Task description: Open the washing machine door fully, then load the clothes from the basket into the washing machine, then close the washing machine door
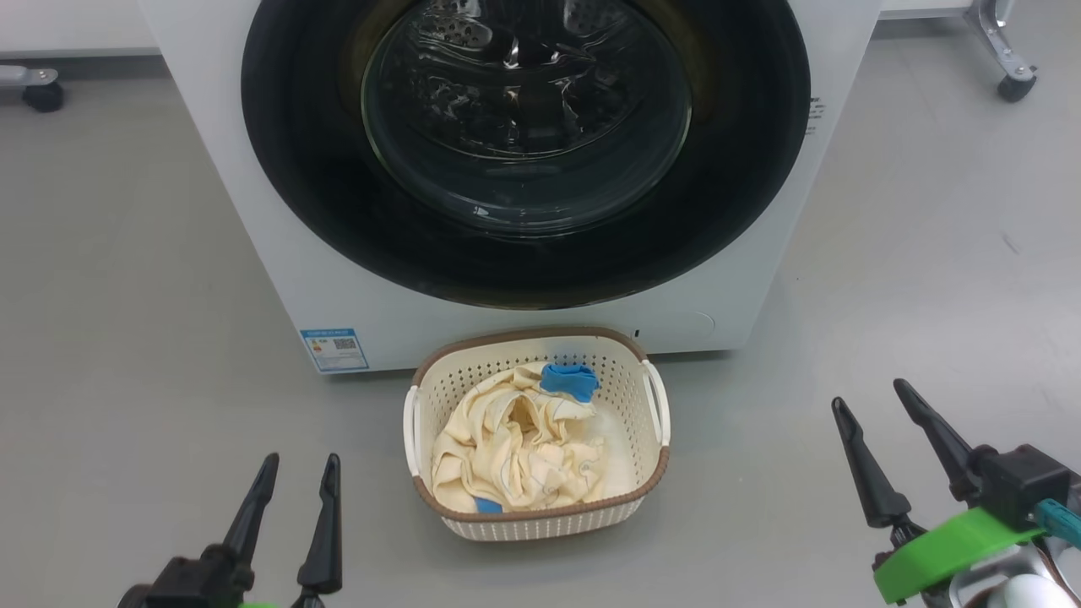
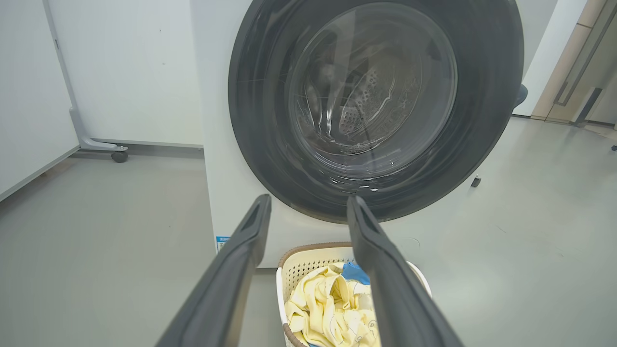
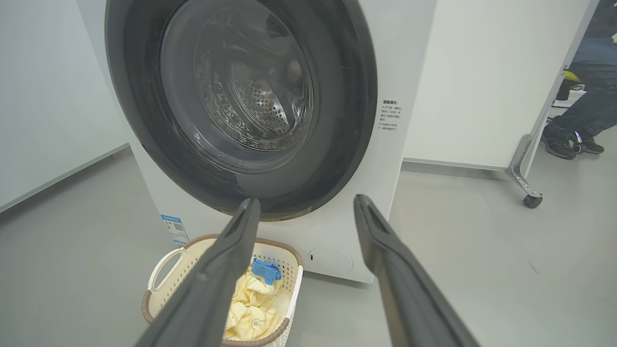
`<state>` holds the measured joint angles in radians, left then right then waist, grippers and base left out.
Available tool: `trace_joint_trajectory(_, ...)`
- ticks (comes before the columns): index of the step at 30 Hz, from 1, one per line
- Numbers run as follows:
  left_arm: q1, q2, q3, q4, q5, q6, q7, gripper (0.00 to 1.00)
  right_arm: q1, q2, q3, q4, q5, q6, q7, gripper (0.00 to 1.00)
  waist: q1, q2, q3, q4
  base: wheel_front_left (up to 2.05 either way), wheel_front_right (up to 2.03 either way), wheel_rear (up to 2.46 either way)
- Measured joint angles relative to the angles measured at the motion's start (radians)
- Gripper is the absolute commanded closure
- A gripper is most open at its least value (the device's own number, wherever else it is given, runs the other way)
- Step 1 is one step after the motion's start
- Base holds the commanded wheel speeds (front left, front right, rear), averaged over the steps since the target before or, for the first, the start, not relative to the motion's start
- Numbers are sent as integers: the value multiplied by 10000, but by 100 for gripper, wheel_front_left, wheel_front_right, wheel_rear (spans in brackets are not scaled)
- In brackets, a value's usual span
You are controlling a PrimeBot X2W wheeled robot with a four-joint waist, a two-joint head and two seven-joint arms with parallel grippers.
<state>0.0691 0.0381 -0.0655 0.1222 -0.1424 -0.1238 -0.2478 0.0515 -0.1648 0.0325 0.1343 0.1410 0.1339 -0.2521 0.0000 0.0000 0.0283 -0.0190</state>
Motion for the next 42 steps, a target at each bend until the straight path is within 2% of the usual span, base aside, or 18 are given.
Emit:
trace_joint_trajectory(2, -2, 2, -2, 0, 0, -2, 0, 0, 7, 8, -4, 4, 0, 0, 0, 0, 0, 0, 11, -20, 73, 73, -146)
trace_joint_trajectory(26, -23, 17, -6, -100, -257, -67, 0, 0, 8, 73, -111, 10, 102, 0, 0, 0, 0, 0, 161, -33, 111, 111, -223)
trace_joint_trajectory(42, -26, 35, 17, -180, -351, -73, 0, 0, -14, 151, -123, 8, 357, 0, 0, 0, 0, 0, 135, -132, 18, 18, -35)
